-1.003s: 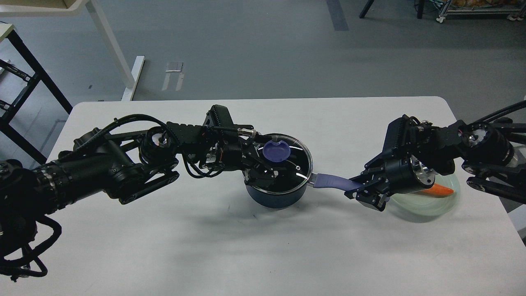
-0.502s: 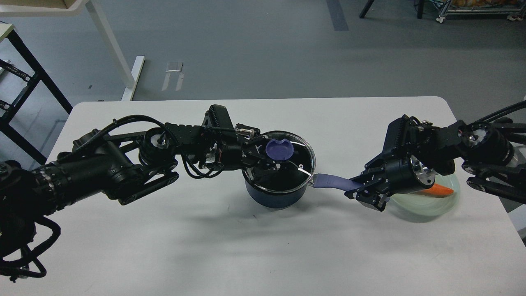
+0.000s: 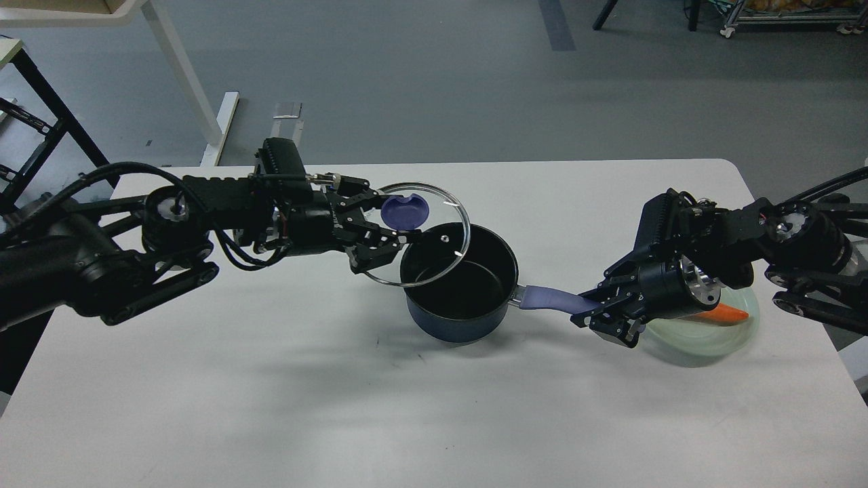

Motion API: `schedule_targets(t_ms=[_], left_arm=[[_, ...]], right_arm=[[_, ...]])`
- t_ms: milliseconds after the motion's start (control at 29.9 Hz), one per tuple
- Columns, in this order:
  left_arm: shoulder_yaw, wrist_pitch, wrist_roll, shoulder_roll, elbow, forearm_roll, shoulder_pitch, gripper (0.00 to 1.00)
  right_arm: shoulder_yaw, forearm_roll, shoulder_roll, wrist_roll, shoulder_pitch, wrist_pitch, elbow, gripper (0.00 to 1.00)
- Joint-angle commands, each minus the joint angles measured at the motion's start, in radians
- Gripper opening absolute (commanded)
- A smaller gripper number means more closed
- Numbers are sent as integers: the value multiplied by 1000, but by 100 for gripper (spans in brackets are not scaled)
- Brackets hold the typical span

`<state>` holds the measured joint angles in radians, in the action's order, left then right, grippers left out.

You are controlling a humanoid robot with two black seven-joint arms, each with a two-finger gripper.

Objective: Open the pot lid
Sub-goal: 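Lift the glass lid off the pot with the left gripper, then lower the lid onto the table beside the pot and release it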

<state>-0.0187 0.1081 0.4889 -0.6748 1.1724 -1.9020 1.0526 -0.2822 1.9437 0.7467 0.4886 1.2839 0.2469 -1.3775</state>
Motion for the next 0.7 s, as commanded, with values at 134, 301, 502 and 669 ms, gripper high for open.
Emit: schedule_targets(t_ms=[134,301,502,669], left_arm=[[25,133,0,-218,18,6,-190,43],[29,214,0,-243,0,8,-289,43],[31,277,0,-238,-74,-2,-347,45],[31,317,0,-232,-132,-2,-394,45]], right_arm=[[1,0,-1,0,0,0,0,32],[1,0,-4,0,-1,0,0,32],[1,0,-3,0,-1,0,0,32],[1,0,0,0,-1,0,0,32]])
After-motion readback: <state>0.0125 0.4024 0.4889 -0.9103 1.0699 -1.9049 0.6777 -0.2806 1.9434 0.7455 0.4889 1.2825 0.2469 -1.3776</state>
